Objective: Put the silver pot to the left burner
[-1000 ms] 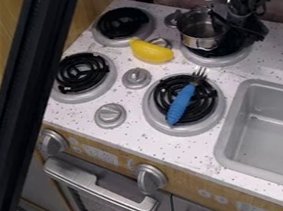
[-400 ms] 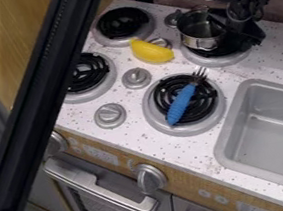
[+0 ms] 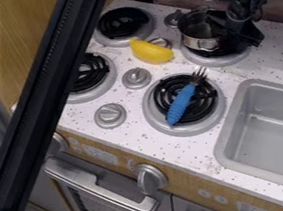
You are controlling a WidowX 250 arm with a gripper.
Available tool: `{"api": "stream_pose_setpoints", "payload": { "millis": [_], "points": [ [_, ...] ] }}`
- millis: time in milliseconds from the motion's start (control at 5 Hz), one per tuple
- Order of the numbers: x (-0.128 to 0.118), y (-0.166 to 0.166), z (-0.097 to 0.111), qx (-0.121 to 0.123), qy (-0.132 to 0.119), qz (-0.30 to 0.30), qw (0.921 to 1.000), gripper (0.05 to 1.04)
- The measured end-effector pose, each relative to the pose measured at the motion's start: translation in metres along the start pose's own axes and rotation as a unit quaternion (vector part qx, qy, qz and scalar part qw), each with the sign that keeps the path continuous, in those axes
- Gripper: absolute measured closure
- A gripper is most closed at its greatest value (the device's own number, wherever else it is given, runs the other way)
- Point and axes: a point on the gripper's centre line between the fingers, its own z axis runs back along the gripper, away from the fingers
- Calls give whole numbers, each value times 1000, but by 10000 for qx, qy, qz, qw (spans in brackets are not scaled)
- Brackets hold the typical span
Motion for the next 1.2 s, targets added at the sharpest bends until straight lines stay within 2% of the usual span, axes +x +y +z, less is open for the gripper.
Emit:
{"api": "stream_pose_setpoints", "payload": {
  "millis": [200,400,600,800,1000,1200],
  "points": [
    [-3,-3,-1,-50,12,-81,10000,682],
    [-9,-8,1,-194,110,-303,9993,922],
    [-20,-7,8,-207,391,-535,9976,1000],
    [-28,4,31,-144,463,-858,9951,1003],
    [-44,39,56,76,595,-772,9952,1003],
    [-79,74,54,202,979,-325,9945,1003]
  ]
}}
